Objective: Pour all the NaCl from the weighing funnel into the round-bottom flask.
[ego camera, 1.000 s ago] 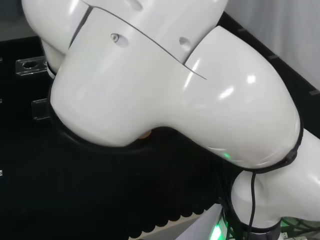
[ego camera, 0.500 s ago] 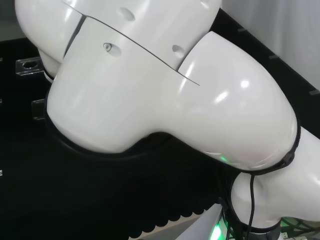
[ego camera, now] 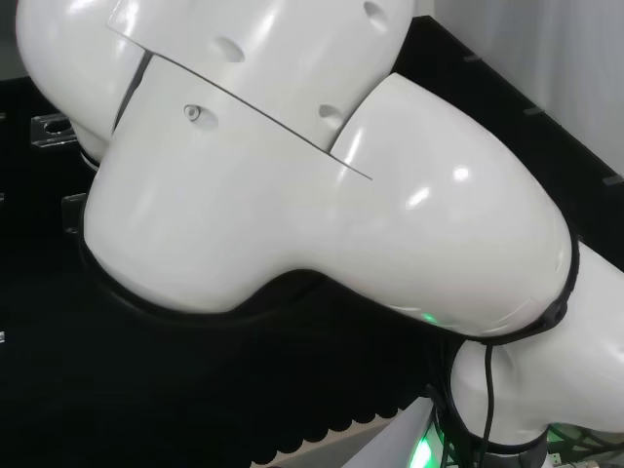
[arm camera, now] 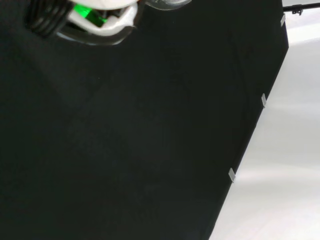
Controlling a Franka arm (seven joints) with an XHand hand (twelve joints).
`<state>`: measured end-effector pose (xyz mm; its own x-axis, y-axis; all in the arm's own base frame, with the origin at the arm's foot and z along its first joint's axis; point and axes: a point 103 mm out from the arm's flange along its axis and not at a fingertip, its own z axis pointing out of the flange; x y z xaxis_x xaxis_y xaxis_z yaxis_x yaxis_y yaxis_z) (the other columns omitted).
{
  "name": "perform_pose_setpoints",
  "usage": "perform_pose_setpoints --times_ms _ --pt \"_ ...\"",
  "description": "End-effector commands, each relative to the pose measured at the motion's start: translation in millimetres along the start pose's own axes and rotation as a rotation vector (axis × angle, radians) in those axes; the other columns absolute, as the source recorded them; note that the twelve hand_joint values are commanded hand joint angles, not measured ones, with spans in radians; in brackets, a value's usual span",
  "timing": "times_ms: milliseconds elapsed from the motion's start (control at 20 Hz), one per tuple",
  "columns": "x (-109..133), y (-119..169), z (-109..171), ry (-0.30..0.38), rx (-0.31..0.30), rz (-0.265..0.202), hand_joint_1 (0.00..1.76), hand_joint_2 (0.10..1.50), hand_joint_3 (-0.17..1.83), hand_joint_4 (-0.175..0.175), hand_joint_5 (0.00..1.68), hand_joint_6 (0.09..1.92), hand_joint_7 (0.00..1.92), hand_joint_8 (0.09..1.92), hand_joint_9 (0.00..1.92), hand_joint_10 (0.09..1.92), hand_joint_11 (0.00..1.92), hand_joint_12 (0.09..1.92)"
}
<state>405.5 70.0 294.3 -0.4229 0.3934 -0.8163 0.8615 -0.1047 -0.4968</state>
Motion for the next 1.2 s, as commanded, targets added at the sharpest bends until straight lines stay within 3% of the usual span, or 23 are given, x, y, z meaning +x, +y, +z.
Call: perform_pose_setpoints --times_ms 50,300,1200 --pt "2.1 0.3 -1.9 -0.019 0.015 0.0 1.11 0.67 0.68 0.175 1.21 0.79 0.56 0.64 0.94 0.36 0.83 1.03" --pt "2.3 -0.7 -4.3 -0.032 -0.004 0.01 1.11 0.67 0.68 0.175 1.21 0.79 0.56 0.64 0.94 0.35 0.83 1.02" --pt "0.2 2.4 -8.1 -0.071 0.038 0.02 1.11 0.67 0.68 0.175 1.22 0.78 0.56 0.64 0.94 0.35 0.83 1.01"
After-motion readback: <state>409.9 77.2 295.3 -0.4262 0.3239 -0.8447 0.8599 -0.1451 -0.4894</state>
